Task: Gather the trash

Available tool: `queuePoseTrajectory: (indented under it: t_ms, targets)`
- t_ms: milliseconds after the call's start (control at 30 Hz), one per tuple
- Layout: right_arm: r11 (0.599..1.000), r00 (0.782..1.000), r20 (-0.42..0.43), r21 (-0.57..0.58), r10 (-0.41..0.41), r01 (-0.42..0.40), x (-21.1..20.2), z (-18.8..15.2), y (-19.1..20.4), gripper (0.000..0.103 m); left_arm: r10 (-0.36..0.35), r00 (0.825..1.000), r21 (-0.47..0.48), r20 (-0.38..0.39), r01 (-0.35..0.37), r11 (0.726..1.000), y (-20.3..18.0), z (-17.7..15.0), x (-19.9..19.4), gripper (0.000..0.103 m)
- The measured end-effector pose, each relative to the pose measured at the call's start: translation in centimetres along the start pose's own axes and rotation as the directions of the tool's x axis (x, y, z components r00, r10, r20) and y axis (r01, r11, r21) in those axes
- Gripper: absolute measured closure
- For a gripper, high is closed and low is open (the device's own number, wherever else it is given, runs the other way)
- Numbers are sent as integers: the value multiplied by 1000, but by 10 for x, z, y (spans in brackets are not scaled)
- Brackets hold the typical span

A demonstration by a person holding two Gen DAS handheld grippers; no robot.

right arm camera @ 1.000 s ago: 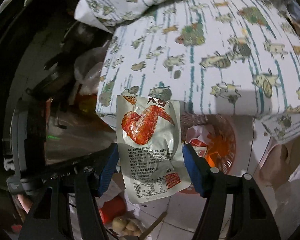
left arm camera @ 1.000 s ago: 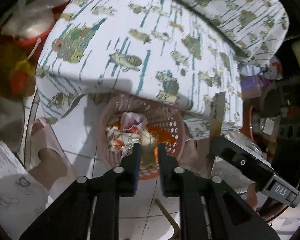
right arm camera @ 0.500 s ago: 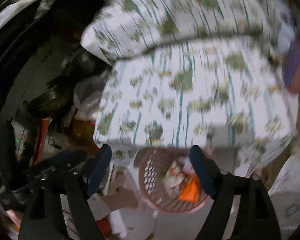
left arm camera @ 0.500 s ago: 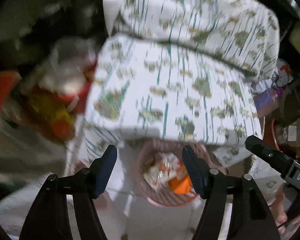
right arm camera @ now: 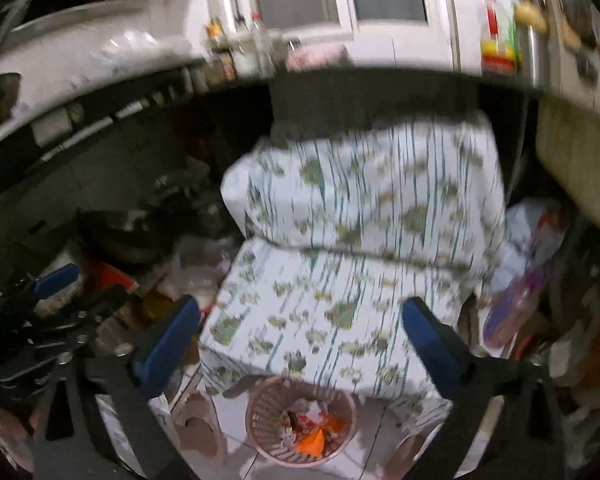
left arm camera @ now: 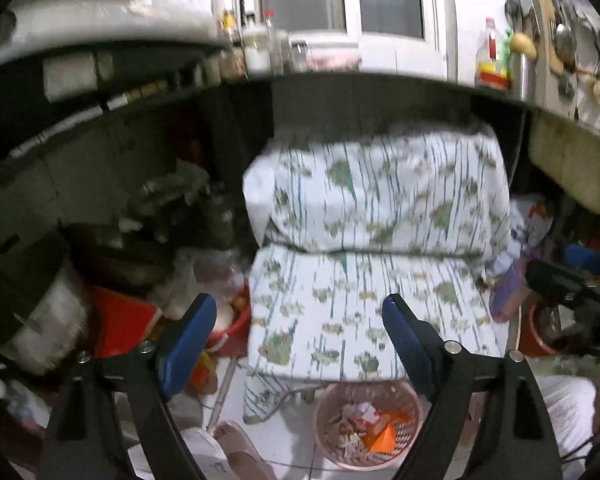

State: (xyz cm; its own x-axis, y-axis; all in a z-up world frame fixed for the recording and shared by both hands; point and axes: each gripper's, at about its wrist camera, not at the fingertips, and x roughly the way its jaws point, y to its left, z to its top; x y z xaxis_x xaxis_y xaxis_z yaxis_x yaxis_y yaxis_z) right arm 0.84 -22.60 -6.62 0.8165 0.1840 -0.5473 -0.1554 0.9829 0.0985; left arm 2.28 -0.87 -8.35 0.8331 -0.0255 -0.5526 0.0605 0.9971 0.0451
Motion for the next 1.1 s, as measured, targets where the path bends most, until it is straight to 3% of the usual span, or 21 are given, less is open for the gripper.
queuePoseTrajectory:
  t_ms: [67,167,267,367,633,933,1100]
  targets:
    - [1000,999,35,-23,-20,21,-23,15,8,0,13,1000,-6,28,-13,1000,2,14,-19,15]
    - [999,999,13,4,-52,52,-48,36,13,0,-12,999,-20,41,12,1000,4,29,-41,9]
    - [999,997,75,37,-36,34,-71,49,13,0,-23,996,-32,84,26,999,4,42,-63,0]
    - [997,991,118,41,-67,63,-84,53,12,0,-4,994,-28,106,7,1000,0,52,-82,0]
    - [998,988,142,18,-68,66,-79,40,13,0,-52,985,-78,164,65,995,5,50,-100,0]
    - [998,988,143,39,-63,58,-78,37,11,0,-70,990,-41,121,76,996,-1,48,-91,0]
    - [998,989,140,44,-51,45,-78,35,11,0,-12,986,-49,164,20,999,-2,46,-99,0]
